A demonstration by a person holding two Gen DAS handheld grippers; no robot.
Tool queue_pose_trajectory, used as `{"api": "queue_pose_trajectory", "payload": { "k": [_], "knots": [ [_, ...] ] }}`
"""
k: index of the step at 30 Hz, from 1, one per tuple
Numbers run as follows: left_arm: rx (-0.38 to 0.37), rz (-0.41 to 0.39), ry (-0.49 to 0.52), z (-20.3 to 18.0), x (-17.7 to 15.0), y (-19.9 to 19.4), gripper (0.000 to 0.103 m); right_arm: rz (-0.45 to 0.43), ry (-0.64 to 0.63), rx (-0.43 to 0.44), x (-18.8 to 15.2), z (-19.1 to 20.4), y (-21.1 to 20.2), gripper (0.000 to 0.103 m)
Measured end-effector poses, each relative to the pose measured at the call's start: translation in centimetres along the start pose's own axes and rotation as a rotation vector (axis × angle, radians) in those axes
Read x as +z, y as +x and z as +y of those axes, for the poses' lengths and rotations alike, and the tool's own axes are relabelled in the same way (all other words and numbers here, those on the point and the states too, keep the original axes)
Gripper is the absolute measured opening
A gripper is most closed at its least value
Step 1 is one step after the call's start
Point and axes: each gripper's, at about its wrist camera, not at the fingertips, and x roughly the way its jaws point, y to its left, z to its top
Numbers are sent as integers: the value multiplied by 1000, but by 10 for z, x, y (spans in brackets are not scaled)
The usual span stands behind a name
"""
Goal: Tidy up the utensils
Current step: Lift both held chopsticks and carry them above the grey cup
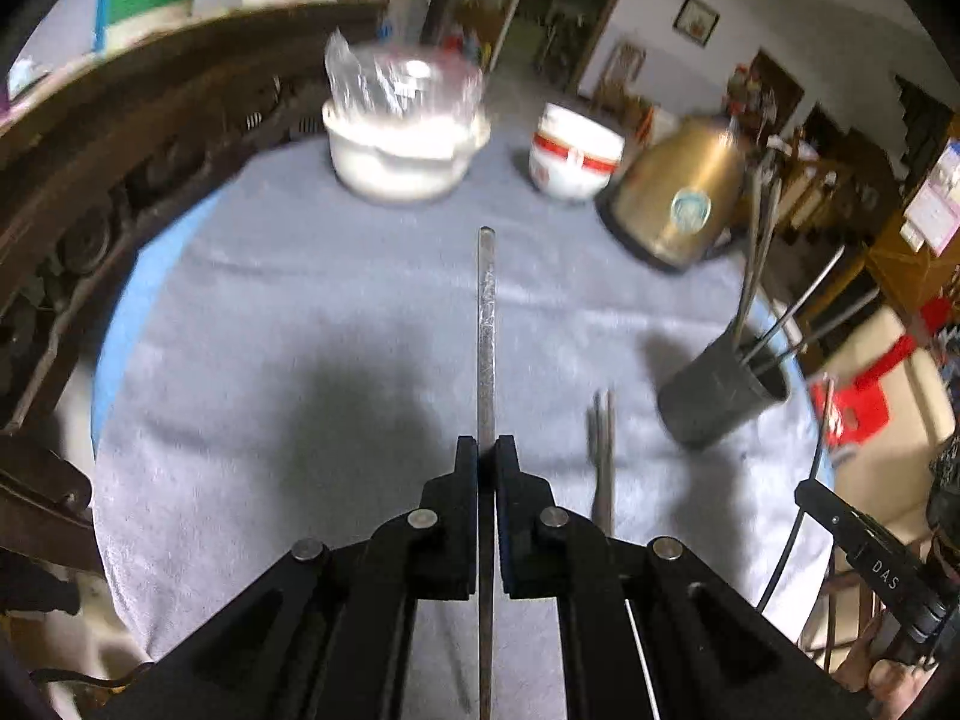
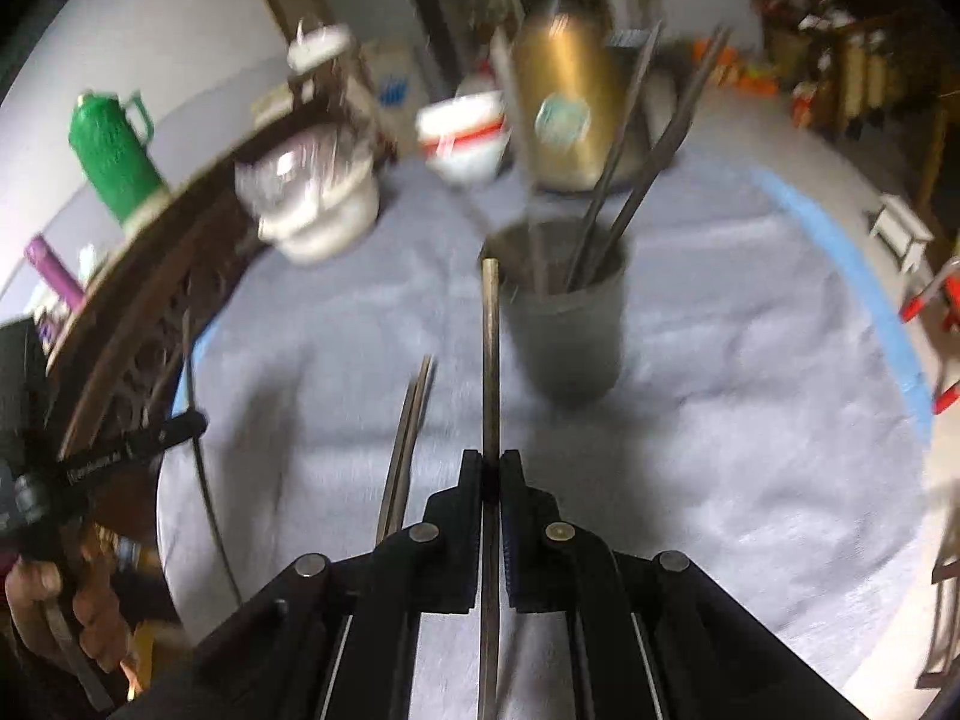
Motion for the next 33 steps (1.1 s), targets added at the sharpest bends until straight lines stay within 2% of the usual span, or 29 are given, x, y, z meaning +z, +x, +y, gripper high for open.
{"api": "queue_pose_trajectory", "payload": {
  "k": [5,11,16,23,33],
  "knots": [
    [-22,-170,-7,2,0,-19,5,-132,18,-57,9,-5,-20,6],
    [-62,-284,-23,-3,4,-17,5,-221,43,-106,14,-12,-32,6],
    [-47,-331,-22,-2,-1,-12,5,-295,47,-146,14,-18,-39,6],
    [-25,-377,13,-7,-8,-2,5,-348,36,-167,20,-16,-34,6],
    [27,-470,75,-26,2,0,5,-445,15,-223,28,-18,-33,6]
  ]
}}
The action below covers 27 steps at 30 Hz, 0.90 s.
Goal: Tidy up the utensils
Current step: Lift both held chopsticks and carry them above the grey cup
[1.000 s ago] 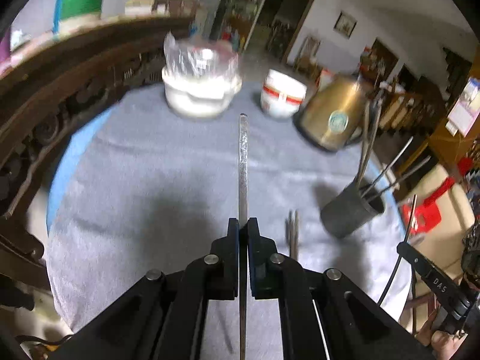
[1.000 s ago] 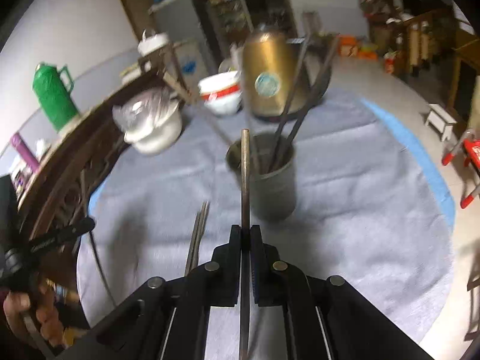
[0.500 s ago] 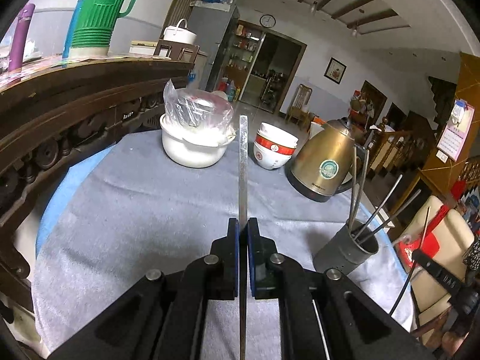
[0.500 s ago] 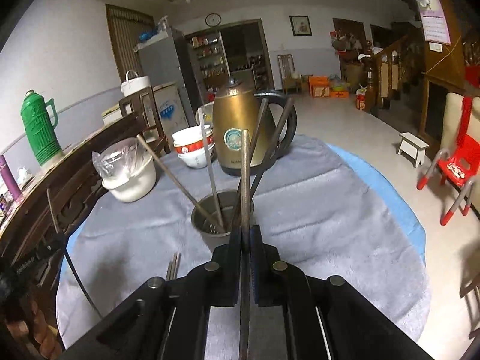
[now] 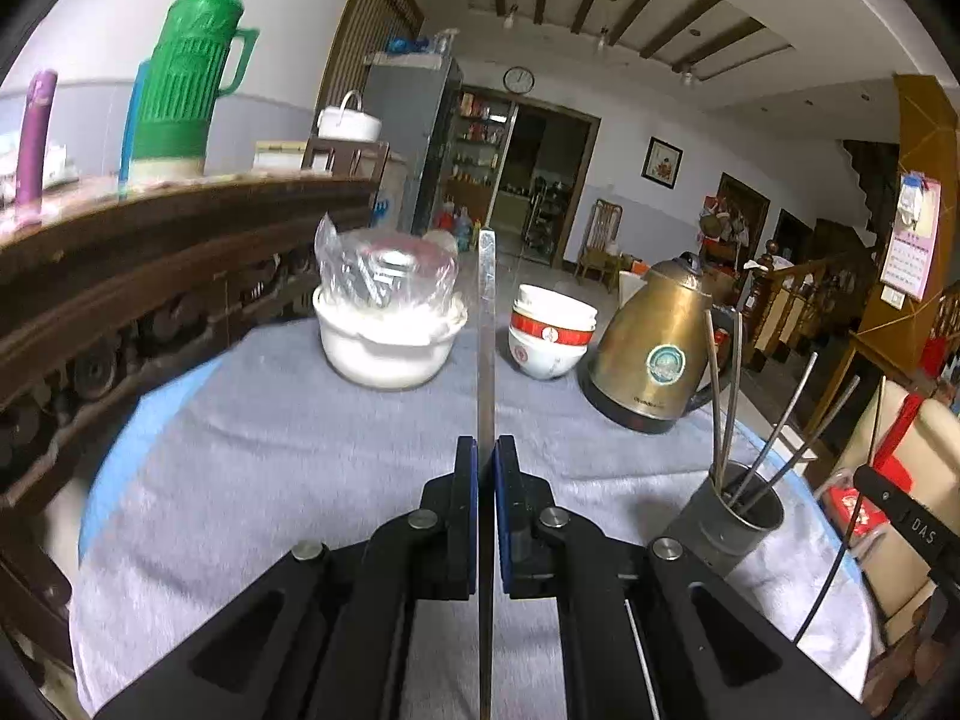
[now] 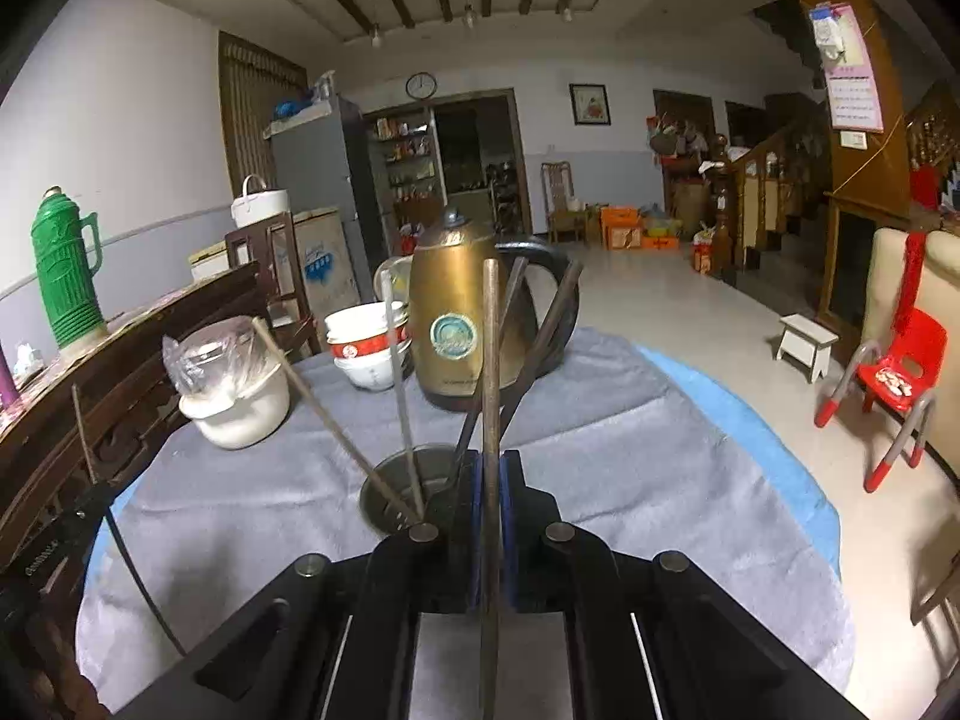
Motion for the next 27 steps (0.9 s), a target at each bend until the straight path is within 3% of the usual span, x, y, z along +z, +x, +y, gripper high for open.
{"api": "queue_pose_trajectory", "payload": {
  "k": [11,20,27],
  "knots": [
    [39,-53,105,-12,-20,-9,5,1,-45,-20,-19,0,2,6],
    [30,-72,78,-15,-7,-7,5,-21,-27,-19,-14,-5,-1,6],
    [39,-62,94,-16,-17,-2,5,-18,-23,-27,-18,-6,15,6]
  ]
}}
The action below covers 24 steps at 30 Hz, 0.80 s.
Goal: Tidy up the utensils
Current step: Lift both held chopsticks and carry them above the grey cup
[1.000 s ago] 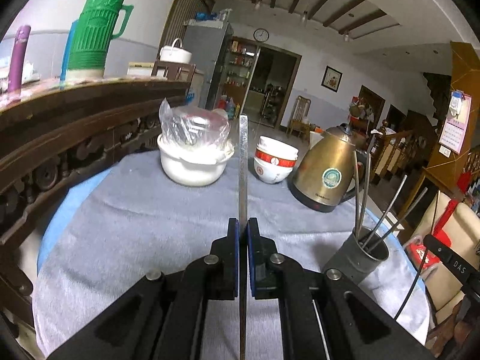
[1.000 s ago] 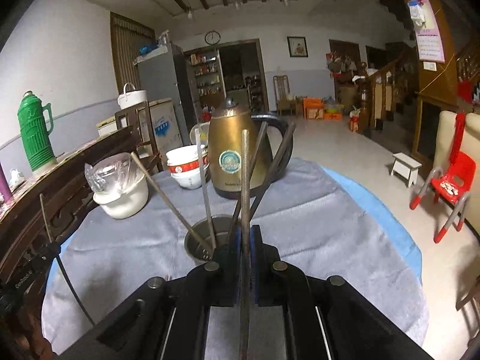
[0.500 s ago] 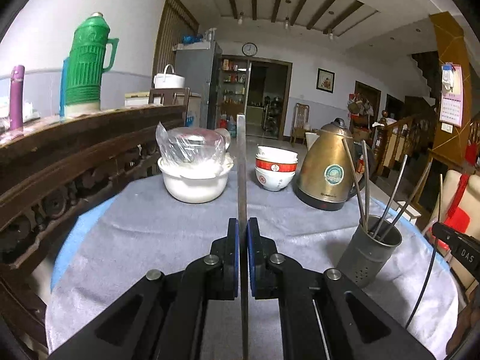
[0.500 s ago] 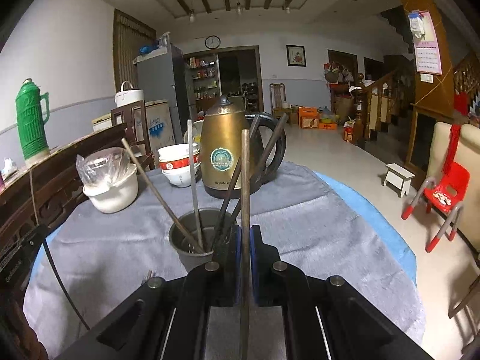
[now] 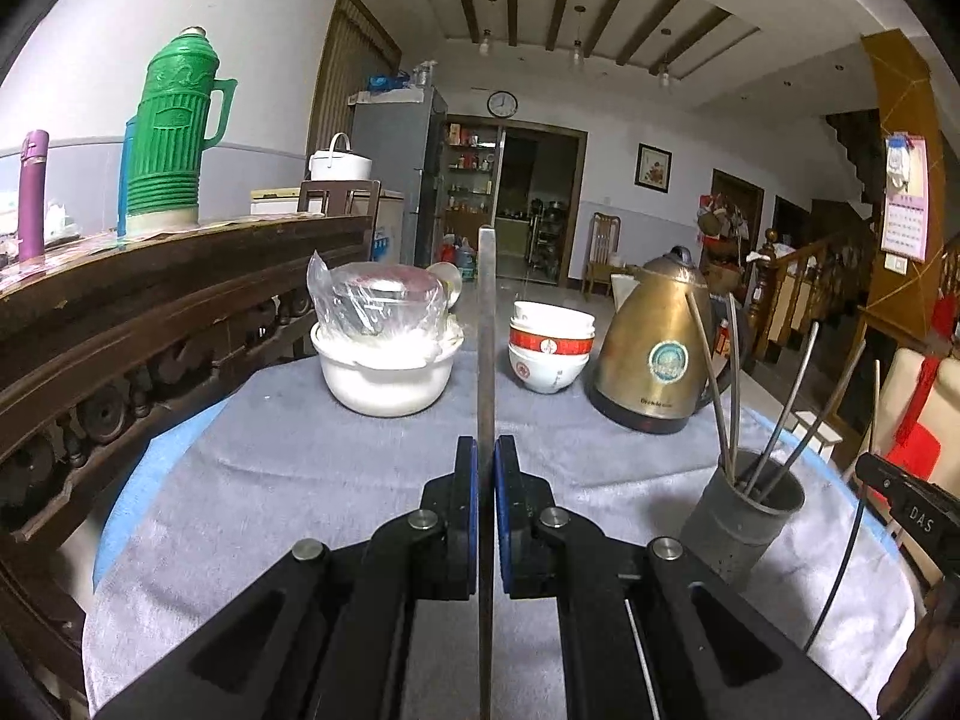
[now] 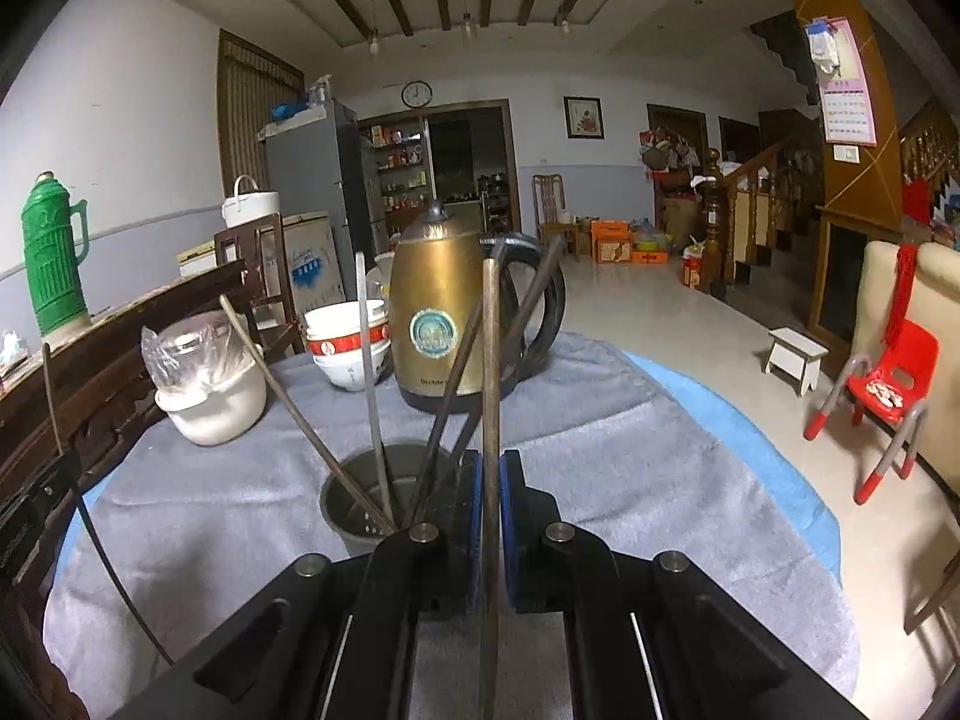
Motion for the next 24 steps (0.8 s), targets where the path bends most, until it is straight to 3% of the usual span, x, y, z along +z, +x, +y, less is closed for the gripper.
{"api": "queue_pose_trajectory", "payload": {
  "k": [24],
  "knots": [
    [-68,-11,-25,18,-30,-92,6,-56,-48,46,-29,-2,-99,7]
  ]
}}
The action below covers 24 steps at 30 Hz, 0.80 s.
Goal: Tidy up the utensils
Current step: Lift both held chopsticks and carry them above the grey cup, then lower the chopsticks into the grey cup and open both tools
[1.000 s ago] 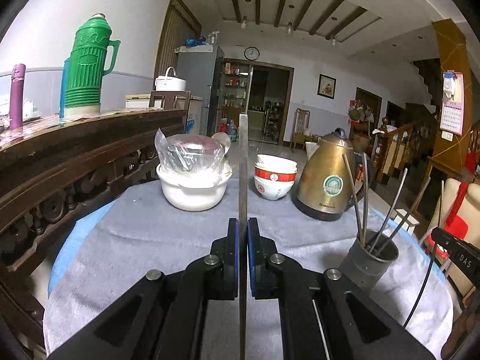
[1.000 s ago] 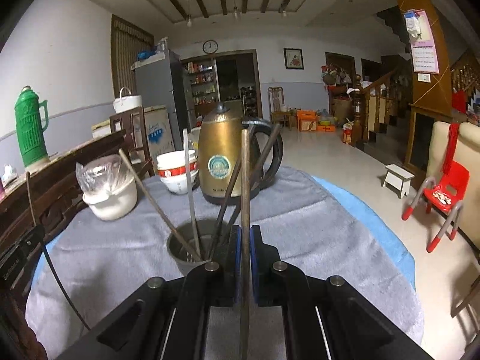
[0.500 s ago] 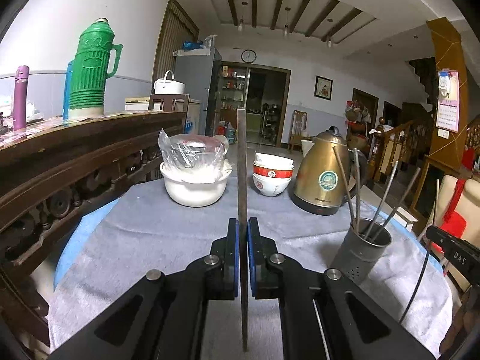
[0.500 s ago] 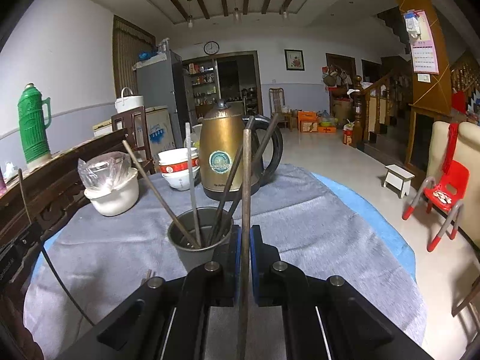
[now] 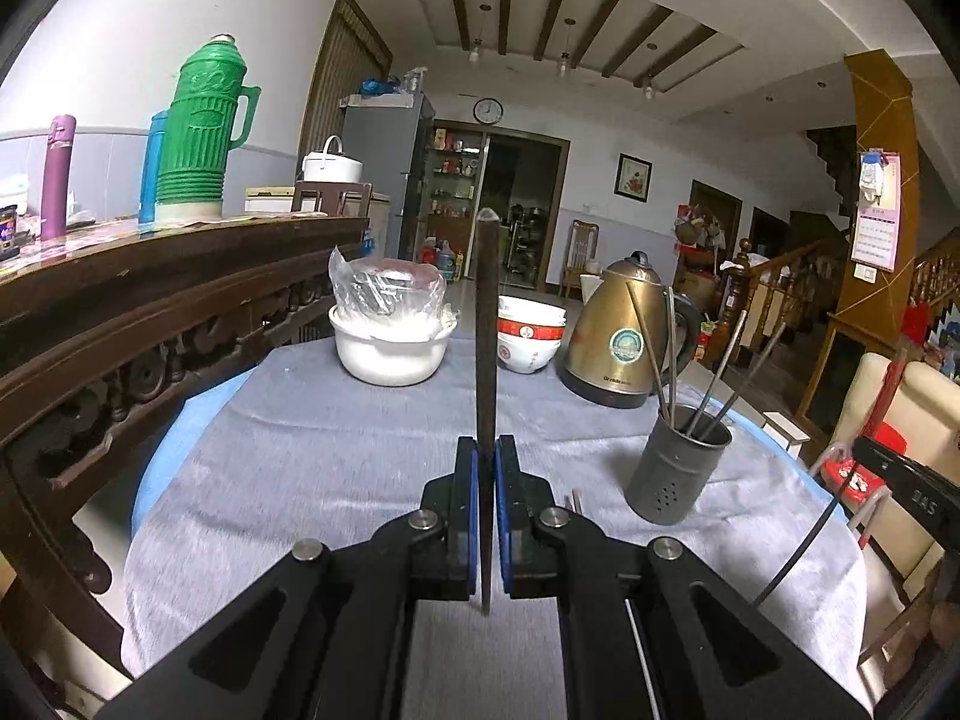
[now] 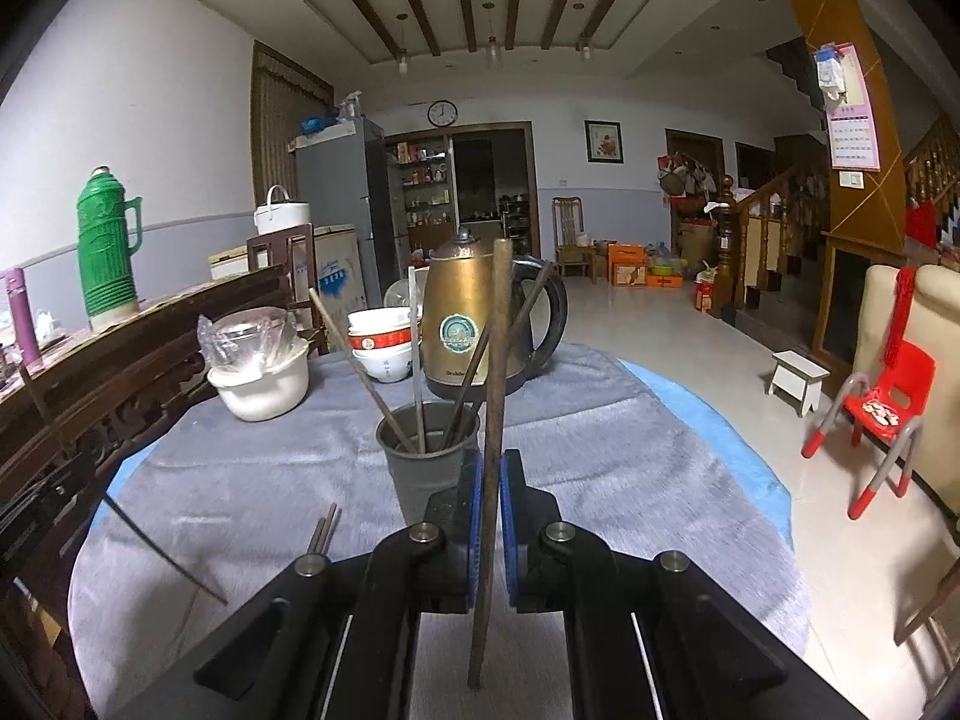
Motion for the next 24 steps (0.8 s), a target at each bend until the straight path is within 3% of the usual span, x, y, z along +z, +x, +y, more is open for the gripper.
{"api": "queue_pose_trajectory", "payload": {
  "k": [9,24],
  "knots": [
    [-6,8,-26,6,-3,-6,5,26,18,-1,-13,-15,-33,7],
    [-37,-32,-91,11,22,-15,5,38,263,67,3,-60,-23,6]
  ]
}}
